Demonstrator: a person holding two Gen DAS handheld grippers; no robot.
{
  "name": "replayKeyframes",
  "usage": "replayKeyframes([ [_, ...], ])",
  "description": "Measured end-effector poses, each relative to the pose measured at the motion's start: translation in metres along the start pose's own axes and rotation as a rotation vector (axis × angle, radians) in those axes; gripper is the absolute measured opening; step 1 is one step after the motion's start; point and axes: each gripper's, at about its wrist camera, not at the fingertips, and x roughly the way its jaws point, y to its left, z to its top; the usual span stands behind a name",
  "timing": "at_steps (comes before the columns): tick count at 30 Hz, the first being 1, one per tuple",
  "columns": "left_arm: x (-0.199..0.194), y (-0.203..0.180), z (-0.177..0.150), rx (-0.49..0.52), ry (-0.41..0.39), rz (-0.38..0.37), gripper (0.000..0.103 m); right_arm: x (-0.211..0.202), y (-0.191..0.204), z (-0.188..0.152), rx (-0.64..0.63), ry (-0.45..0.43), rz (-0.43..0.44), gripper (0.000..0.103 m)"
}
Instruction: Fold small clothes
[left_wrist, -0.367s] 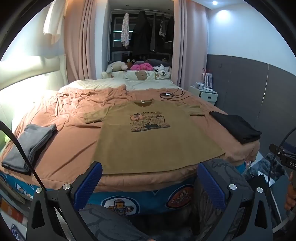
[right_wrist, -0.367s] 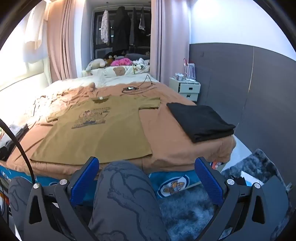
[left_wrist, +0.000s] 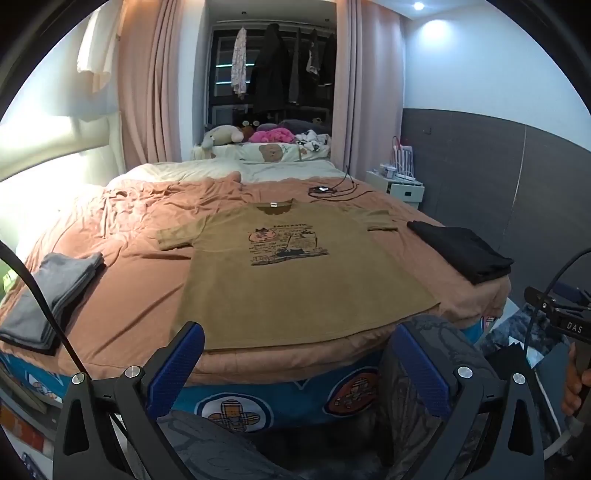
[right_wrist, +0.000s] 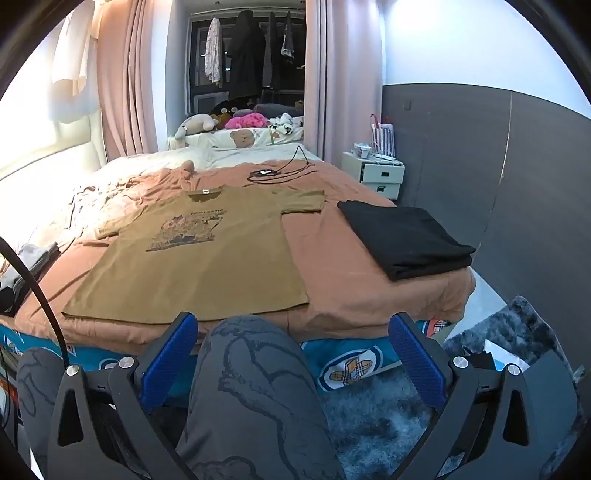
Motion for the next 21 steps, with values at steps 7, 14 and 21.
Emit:
replayKeyframes([
  [7,-0.003,-0.003,-0.001,0.006,-0.014,-0.019,0.103,-0.011,0.009,-0.003,-0.011,-0.004,-0.007,0.103],
  [14,-0.006,-0.007,-0.002,0.011,-0.026,-0.023,0.103,-0.011,0.007,-0.002,-0.006,-0.007,0.0,0.103],
  [21,-0.006,-0.012,-0.002,0.02,-0.032,-0.04,0.103,-0.011,0.006,-0.003,-0.008,-0.011,-0.003,0.103],
])
